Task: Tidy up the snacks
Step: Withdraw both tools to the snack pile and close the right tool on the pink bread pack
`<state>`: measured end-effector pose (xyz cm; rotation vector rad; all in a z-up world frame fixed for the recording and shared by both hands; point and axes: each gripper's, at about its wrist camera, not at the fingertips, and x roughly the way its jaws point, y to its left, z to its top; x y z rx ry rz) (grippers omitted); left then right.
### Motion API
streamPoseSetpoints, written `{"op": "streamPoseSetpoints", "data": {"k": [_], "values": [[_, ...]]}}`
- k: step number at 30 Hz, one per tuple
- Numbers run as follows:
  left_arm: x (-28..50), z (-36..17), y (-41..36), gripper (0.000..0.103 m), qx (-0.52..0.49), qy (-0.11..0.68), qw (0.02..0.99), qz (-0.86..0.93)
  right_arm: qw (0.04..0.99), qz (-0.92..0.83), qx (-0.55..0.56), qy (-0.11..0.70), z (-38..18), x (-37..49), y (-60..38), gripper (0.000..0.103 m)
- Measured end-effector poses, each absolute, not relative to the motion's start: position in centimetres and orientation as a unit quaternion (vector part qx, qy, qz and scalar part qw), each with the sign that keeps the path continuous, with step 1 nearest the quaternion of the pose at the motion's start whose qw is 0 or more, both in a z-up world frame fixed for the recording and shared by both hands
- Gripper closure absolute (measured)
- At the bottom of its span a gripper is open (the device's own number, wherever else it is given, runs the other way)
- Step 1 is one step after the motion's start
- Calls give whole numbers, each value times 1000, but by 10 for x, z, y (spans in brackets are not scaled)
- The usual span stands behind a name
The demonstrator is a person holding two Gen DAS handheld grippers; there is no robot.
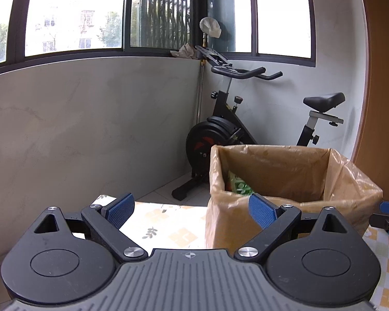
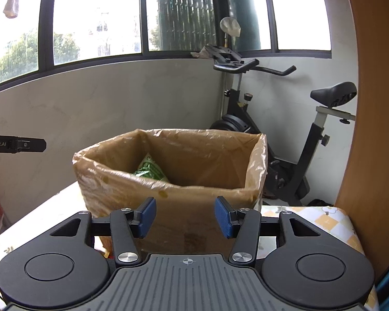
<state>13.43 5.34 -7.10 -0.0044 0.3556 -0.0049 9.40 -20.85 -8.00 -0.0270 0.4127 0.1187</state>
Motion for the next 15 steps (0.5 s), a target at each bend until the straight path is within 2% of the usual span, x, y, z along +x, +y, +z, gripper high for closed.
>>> {"op": "streamPoseSetpoints", "data": {"k": [15], "values": [[99,-117,67,7,4,191,982,-7,968,45,-8,246,-127,84,-211,56]]}}
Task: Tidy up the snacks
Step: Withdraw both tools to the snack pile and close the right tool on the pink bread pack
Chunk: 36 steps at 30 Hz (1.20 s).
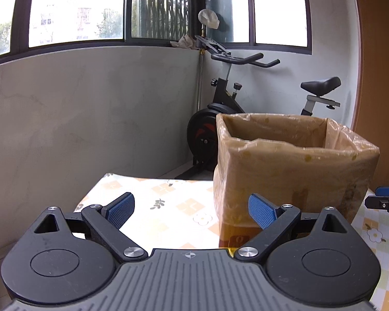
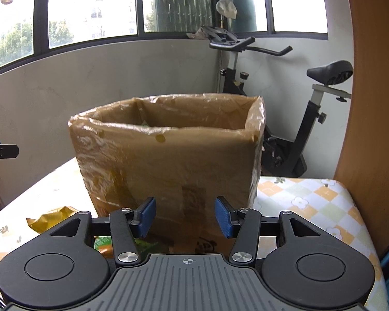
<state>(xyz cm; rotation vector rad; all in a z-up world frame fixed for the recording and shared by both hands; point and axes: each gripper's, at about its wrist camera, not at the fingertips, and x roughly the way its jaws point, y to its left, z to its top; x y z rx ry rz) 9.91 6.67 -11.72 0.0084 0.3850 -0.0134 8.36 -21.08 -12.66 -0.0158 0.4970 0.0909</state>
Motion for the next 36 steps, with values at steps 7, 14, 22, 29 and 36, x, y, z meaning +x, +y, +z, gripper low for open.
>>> {"op": "streamPoseSetpoints", "data": {"k": [7,14,22,29,36], "values": [[98,-147,71,7,-14,217,976,-6,962,39,4,270,-157,78,-215,56],[96,-166,72,7,-13,226,974,-3,959,33,20,282,-177,72,-221,56],[88,-184,71,8,-20,236,972,-5,954,23,39,297,-198,64,-232,55],[83,-198,66,8,-11,247,969,-14,948,32,35,315,-213,63,-229,42],[85,-207,61,8,-16,255,967,-17,945,40,46,320,-215,80,-214,12]]}}
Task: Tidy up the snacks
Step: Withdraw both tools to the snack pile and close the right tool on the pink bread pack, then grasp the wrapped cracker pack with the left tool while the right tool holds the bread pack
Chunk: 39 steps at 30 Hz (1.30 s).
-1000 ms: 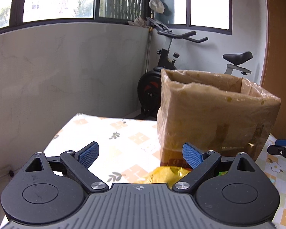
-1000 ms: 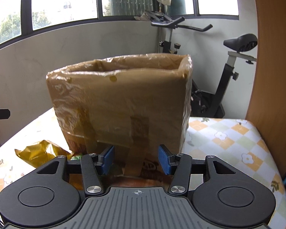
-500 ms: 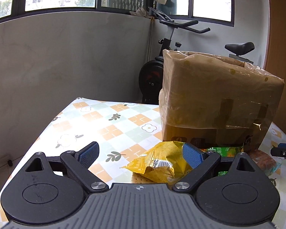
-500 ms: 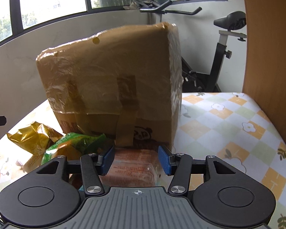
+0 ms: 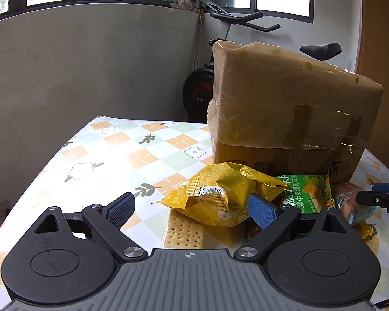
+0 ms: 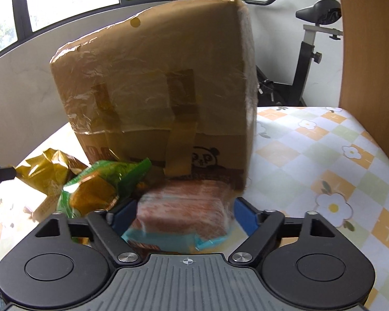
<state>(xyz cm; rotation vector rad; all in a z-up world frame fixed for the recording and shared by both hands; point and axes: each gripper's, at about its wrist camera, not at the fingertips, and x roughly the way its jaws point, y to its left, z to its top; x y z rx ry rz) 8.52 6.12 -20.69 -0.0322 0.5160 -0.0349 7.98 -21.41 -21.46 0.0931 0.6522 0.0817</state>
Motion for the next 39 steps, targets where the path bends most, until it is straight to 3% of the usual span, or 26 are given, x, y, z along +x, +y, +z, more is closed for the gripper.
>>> {"op": "streamPoseSetpoints", "data": {"k": [8,12,16,39], "values": [[93,-210,59,8,-24,259,966,-15,931,11,24,363,-235,112,-195,9],[93,-210,58,8,-23,259,965,-17,936,15,12,351,-236,105,-193,22],[94,-215,57,8,-17,267,964,-17,938,25,19,345,-236,95,-195,25],[87,-239,70,9,-22,302,953,-14,959,15,3,285,-241,53,-188,25]]}}
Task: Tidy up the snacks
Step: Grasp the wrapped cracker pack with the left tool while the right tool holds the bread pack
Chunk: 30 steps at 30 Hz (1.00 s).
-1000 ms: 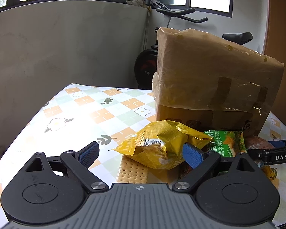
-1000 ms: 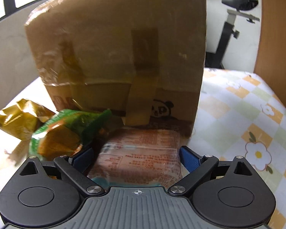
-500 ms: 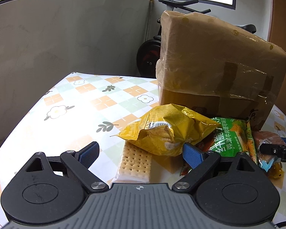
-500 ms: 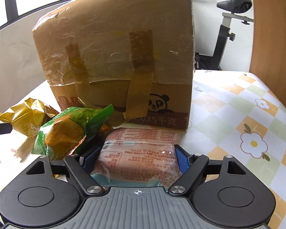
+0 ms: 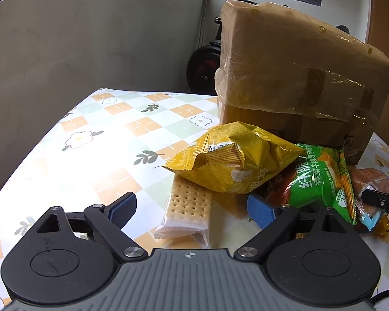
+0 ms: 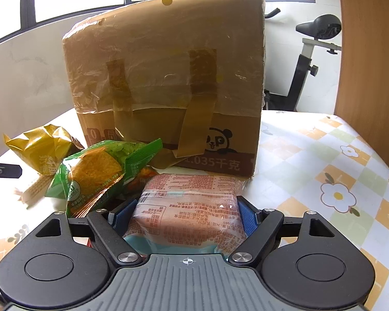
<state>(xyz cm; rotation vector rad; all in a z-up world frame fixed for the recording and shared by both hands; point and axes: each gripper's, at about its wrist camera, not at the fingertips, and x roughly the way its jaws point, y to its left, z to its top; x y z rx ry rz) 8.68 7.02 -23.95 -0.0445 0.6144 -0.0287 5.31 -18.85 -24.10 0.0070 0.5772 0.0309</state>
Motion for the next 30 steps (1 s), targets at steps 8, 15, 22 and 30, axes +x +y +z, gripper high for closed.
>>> {"op": "streamPoseSetpoints", "data": {"k": [8,15,22,30], "values": [[92,-246,72,15,-24,313,949,-26,960,16,-2,279,-243,52,-187,25],[107,-253,71,28,-7,315,949,-15,960,17,4,279,-244,52,-187,25],[141,-265,70,28,18,342,940,-8,959,15,4,281,-244,54,-186,25],[154,-272,75,32,-2,358,934,-6,960,15,6,281,-244,54,-186,25]]}}
